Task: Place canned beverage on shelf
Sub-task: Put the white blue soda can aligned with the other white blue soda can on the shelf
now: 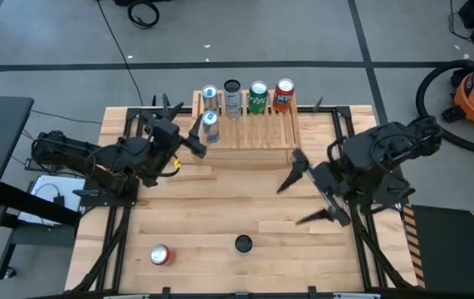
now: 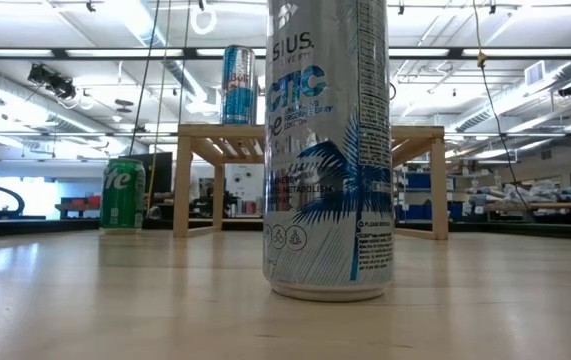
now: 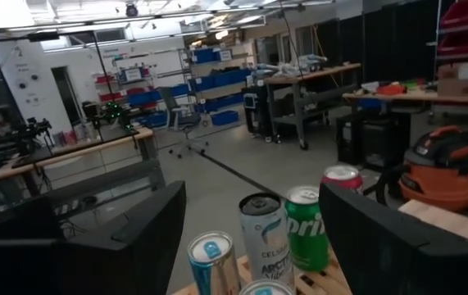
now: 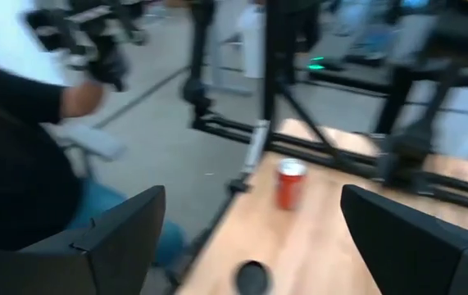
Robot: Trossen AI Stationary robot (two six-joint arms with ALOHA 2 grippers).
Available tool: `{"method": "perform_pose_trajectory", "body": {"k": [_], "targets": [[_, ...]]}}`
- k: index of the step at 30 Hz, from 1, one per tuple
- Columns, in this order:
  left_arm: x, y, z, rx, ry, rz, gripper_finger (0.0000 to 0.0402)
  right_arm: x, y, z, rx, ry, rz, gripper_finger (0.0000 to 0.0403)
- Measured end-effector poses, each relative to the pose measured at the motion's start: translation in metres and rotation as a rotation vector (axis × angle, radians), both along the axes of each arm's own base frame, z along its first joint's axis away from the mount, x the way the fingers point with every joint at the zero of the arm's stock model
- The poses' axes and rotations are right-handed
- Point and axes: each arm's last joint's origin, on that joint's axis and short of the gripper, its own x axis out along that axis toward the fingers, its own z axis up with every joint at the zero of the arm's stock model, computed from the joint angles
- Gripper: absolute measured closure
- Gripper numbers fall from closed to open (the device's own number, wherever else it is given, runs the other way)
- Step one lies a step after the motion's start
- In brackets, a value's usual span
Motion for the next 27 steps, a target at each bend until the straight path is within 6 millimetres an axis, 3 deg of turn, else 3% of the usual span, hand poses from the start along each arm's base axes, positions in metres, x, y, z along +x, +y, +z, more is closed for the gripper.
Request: {"method": "perform_pose_trajectory", "body": {"k": [4, 8, 15, 22, 27], "targets": [[0.001, -0.002, -0.003, 0.011, 0.042, -0.008, 0.012, 0.015, 0.016, -0.011, 0.061, 0.075, 0.065, 0.0021], [0.002, -0.002, -0.008, 0.026, 0.099, -0.01, 0.012, 0.033, 0.038, -0.039, -0.01, 0.202, 0.074, 0.0023], [-0.002, -0.001, -0.006, 0.078, 0.189, -0.006, 0.012, 0.066, 0.064, -0.092, -0.167, 0.381, -0.279, 0.0023], [-0.011, -0.007, 0.0, 0.123, 0.248, -0.039, 0.012, 0.093, 0.09, -0.135, -0.109, 0.477, -0.475, 0.0023], [-0.021, -0.014, 0.004, 0.13, 0.247, -0.081, 0.012, 0.096, 0.106, -0.153, -0.046, 0.497, -0.621, 0.0023]]}}
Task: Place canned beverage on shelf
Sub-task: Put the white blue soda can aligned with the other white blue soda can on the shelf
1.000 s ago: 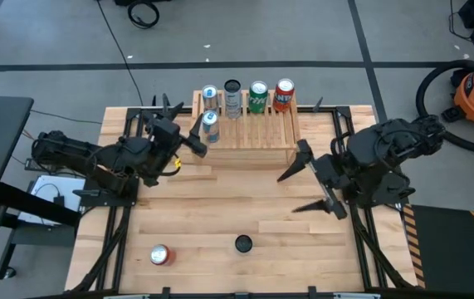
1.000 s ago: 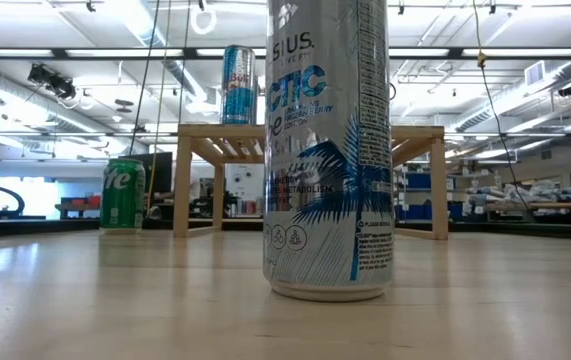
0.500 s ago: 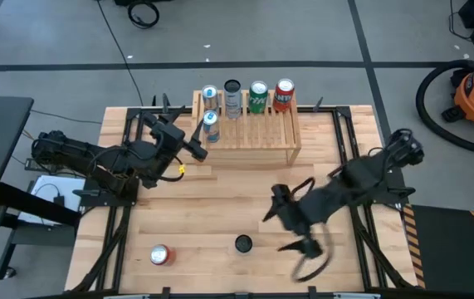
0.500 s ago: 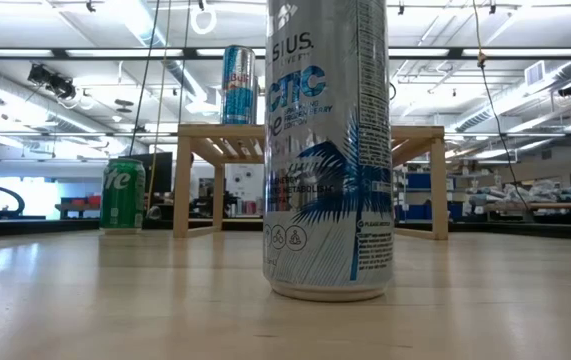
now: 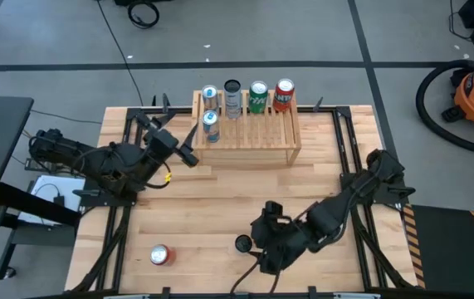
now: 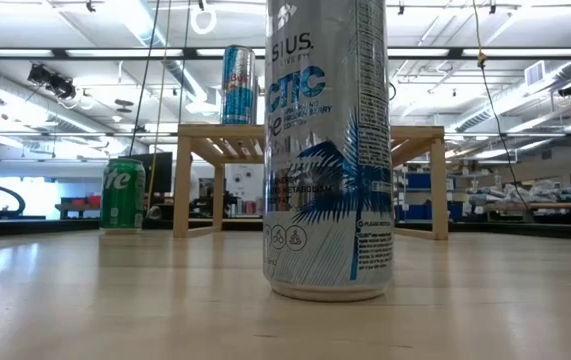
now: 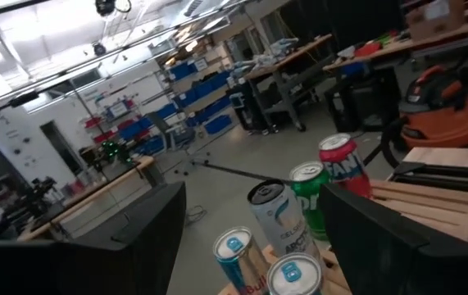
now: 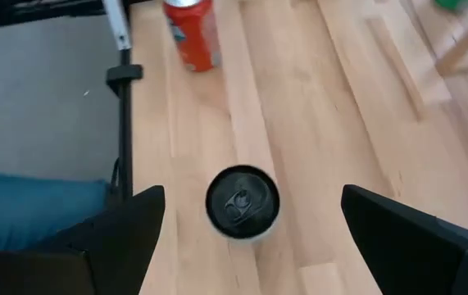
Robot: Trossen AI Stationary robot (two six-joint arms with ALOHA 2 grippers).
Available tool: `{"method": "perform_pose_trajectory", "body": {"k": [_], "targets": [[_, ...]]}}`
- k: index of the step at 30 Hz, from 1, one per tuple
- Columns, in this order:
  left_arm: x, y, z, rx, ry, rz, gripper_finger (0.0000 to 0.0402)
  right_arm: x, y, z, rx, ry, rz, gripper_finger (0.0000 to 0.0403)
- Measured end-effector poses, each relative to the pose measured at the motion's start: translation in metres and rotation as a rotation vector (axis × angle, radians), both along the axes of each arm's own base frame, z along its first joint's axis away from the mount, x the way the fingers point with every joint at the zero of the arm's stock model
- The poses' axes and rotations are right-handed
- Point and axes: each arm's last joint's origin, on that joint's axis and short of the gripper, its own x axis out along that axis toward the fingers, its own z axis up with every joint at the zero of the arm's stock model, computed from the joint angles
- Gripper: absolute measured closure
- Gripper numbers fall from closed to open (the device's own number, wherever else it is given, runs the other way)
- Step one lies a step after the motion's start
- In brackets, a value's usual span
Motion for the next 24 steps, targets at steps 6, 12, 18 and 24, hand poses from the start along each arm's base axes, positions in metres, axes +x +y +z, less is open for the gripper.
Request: {"method": "perform_pose_trajectory", "body": {"k": [6, 12, 18, 24], "targets": [[-0.012, -0.005, 0.004, -0.007, -0.008, -0.03, 0.012, -0.016, 0.017, -0.005, -0.01, -0.041, -0.157, 0.0023], [-0.017, -0.006, 0.006, -0.007, -0.009, -0.038, 0.012, -0.031, 0.035, -0.014, -0.06, -0.146, -0.306, 0.0023], [-0.017, -0.005, 0.006, -0.005, -0.004, -0.038, 0.012, -0.021, 0.041, -0.029, -0.024, -0.192, -0.4, 0.0023], [-0.016, -0.006, 0.004, 0.003, 0.019, -0.038, 0.012, -0.002, 0.046, -0.052, 0.031, -0.179, -0.449, 0.0023]]}}
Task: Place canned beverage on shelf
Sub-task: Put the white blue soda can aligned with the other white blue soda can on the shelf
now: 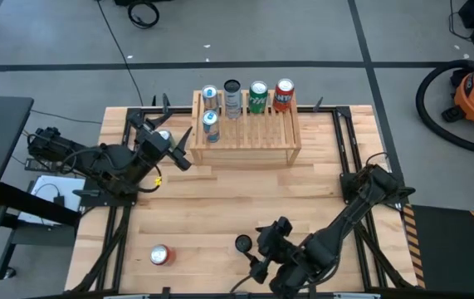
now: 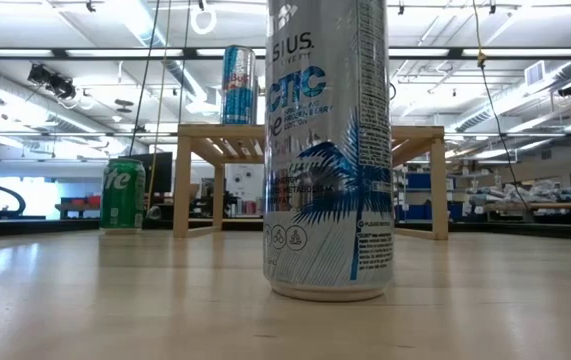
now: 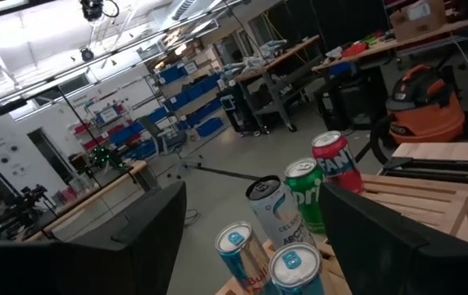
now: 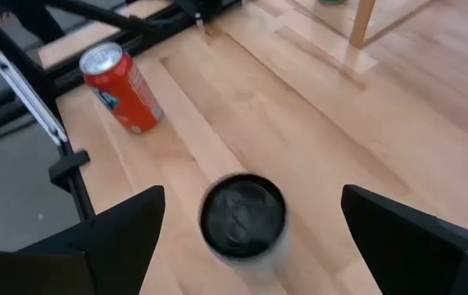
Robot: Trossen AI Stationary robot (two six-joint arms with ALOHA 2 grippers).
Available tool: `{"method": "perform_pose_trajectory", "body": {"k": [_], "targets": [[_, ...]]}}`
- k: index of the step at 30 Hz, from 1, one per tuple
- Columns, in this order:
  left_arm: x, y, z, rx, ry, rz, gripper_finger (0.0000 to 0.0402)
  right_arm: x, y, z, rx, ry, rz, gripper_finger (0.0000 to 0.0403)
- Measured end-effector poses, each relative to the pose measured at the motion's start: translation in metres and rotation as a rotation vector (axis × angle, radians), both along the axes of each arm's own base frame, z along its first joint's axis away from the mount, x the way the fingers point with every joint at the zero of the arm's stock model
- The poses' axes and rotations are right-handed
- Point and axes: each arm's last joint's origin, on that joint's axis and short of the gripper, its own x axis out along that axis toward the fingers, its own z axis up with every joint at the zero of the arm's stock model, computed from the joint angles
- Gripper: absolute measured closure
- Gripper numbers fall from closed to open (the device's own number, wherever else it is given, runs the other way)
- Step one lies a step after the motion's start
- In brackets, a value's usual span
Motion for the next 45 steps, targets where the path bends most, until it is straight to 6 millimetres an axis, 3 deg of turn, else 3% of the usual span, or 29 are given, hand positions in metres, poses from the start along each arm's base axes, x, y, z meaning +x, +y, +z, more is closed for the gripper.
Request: {"method": "perform_pose_trajectory", "body": {"k": [11, 23, 39, 45], "targets": [[0.0, 0.0, -0.005, 0.021, 0.059, 0.004, 0.012, 0.016, -0.003, -0.011, 0.091, 0.004, -0.033, 0.0023], [0.0, 0.0, -0.007, 0.002, 0.043, 0.007, 0.012, 0.027, 0.002, -0.036, 0.122, 0.076, -0.018, 0.0023], [0.001, 0.0, -0.009, 0.008, 0.057, 0.008, 0.012, 0.048, -0.013, -0.062, 0.147, 0.22, 0.01, 0.0023], [0.001, 0.0, -0.01, 0.019, 0.081, 0.008, 0.012, 0.051, -0.016, -0.062, 0.212, 0.256, 0.036, 0.0054]]}}
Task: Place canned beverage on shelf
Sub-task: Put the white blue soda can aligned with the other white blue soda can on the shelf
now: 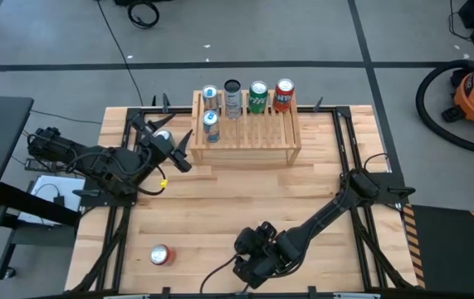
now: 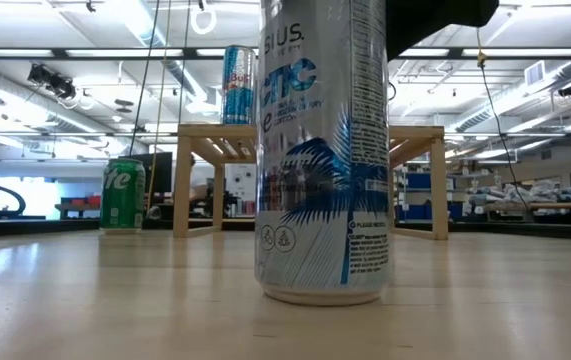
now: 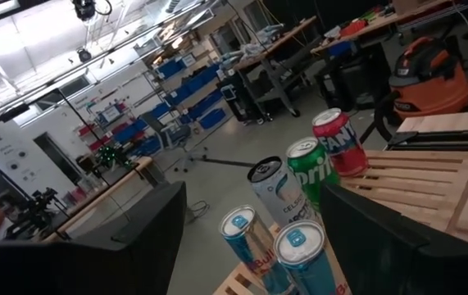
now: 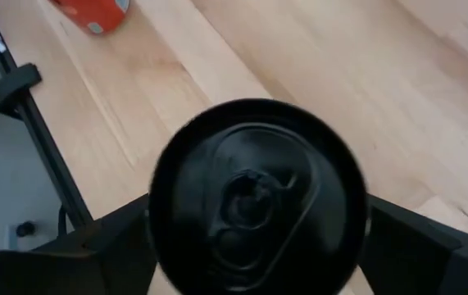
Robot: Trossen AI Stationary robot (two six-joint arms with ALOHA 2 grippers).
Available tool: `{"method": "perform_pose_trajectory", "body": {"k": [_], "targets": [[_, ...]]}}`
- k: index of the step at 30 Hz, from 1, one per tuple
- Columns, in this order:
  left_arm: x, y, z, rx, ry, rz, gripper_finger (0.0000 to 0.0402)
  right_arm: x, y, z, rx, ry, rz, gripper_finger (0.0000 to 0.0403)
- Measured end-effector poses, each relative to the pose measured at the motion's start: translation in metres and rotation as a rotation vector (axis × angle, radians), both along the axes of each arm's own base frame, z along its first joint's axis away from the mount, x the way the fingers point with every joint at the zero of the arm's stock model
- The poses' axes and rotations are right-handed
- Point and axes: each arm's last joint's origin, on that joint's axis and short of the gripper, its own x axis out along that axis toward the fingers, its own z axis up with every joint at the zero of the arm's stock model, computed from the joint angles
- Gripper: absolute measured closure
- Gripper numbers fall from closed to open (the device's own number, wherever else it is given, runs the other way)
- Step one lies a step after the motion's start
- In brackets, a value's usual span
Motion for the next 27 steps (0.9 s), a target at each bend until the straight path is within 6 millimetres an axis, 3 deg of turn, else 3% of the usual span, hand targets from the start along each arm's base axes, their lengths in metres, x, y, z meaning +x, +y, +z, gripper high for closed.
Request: {"method": "perform_pose_trajectory", "body": {"k": [7, 18, 27], "targets": [[0.0, 0.0, -0.003, 0.014, 0.034, 0.0, 0.012, 0.002, -0.005, 0.0, -0.009, 0.02, 0.0, 0.0135], [0.0, 0.0, -0.006, 0.03, 0.073, 0.0, 0.012, 0.006, -0.024, 0.009, -0.05, 0.087, 0.132, 0.0135], [-0.001, 0.0, -0.005, 0.03, 0.072, 0.0, 0.012, 0.005, -0.064, 0.057, -0.103, 0.039, 0.24, 0.0135]]}}
